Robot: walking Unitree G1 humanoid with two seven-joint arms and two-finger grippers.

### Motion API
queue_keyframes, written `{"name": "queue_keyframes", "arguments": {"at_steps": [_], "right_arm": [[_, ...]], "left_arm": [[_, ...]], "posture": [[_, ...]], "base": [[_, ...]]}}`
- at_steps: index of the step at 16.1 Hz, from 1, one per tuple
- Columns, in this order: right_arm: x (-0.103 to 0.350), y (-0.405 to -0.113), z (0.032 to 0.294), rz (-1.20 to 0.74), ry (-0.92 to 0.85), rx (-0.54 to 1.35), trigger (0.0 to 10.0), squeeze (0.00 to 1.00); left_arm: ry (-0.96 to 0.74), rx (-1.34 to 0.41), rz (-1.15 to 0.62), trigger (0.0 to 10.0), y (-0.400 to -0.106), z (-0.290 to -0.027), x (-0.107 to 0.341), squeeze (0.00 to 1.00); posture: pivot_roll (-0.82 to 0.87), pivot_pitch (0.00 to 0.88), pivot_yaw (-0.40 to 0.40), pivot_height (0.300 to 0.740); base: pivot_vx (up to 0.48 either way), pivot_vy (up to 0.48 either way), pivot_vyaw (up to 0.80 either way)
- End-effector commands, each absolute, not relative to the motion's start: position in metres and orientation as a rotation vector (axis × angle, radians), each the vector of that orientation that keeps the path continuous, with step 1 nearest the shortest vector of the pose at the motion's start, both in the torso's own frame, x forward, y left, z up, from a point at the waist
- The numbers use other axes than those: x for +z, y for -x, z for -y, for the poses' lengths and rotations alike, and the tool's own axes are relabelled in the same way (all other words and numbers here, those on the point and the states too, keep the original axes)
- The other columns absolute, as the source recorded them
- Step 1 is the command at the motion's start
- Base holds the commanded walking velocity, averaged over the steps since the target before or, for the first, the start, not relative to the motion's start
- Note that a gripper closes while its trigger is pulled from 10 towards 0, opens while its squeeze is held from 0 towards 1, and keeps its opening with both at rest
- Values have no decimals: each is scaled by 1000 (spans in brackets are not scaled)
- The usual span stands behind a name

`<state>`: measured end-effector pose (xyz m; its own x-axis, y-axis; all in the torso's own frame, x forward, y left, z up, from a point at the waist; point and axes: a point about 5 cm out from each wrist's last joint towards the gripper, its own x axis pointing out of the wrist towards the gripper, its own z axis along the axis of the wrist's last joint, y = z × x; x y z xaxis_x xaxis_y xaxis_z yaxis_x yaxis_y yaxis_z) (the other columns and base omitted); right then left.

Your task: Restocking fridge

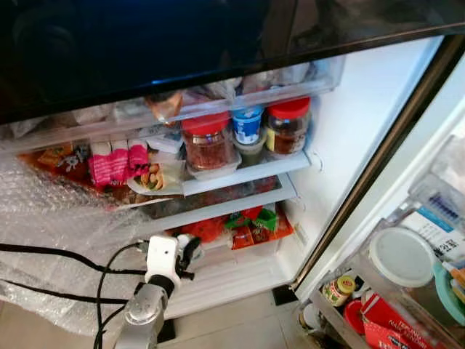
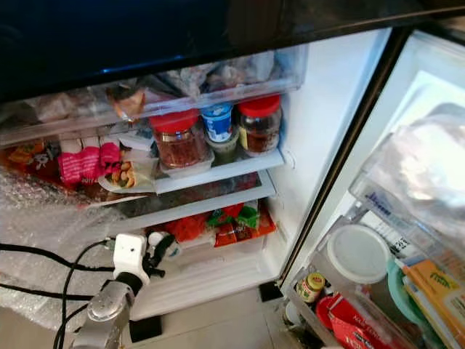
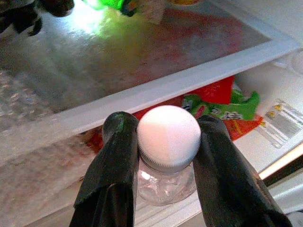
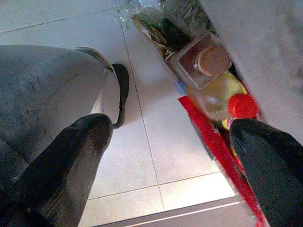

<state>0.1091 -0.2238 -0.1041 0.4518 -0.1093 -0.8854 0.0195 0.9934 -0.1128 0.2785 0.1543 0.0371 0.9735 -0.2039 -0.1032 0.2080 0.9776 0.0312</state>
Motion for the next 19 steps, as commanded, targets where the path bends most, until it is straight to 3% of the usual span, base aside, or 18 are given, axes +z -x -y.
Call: {"name": "queue_keyframes", "arguments": {"at_steps": [1, 7, 16, 19], "right_arm": [[-108, -100, 216, -1132, 82, -61, 10000, 0], [-109, -102, 210, -1125, 75, -61, 10000, 0], [-107, -107, 212, -1107, 71, -68, 10000, 0], [-106, -111, 209, -1082, 58, -66, 10000, 0]], "left_arm": [[-76, -217, -99, 10000, -274, -155, 35, 0], [-122, -239, -73, 10000, -277, -153, 39, 0], [-131, -242, -52, 10000, -281, -149, 43, 0], [-143, -243, -44, 10000, -282, -149, 45, 0]], "posture": [[-46, 156, 28, 740], [-48, 143, 28, 736], [-48, 157, 27, 639], [-50, 162, 26, 634]], "base": [[0, 0, 0], [0, 0, 0], [0, 0, 0], [0, 0, 0]]}}
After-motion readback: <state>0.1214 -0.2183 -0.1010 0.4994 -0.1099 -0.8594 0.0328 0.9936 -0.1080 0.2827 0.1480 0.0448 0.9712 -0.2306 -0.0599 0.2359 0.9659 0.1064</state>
